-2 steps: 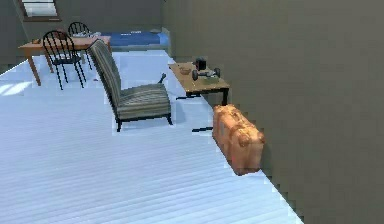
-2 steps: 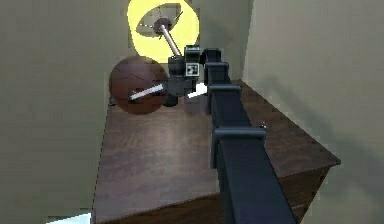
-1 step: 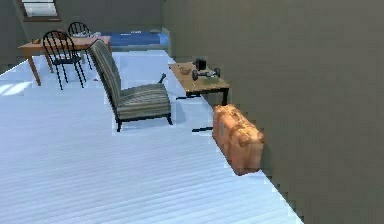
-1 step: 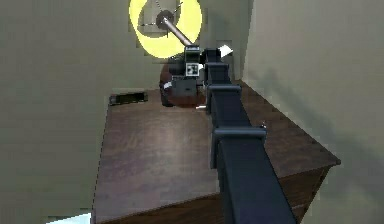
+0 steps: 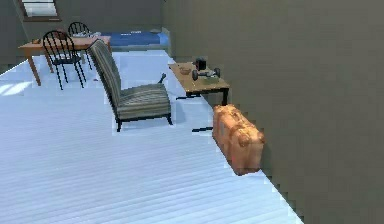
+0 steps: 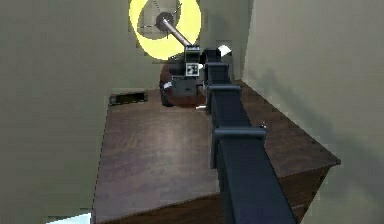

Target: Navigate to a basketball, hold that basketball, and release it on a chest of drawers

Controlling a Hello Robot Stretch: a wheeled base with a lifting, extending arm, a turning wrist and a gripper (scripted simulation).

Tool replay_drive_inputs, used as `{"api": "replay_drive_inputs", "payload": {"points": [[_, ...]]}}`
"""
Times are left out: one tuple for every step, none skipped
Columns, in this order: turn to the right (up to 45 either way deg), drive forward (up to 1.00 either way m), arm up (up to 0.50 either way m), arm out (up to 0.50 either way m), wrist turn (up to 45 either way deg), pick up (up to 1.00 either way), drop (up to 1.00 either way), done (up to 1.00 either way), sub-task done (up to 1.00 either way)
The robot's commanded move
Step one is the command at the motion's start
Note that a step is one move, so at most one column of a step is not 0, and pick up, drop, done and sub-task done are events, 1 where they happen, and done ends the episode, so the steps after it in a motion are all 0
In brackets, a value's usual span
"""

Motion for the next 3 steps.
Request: {"api": "replay_drive_inputs", "payload": {"points": [[0.0,0.0,0.0,0.0,0.0,0.0,1.0,0.0,0.0],[0.0,0.0,0.0,-0.1,0.0,0.0,0.0,0.0,0.0],[0.0,0.0,0.0,0.0,0.0,0.0,0.0,1.0,0.0]]}}
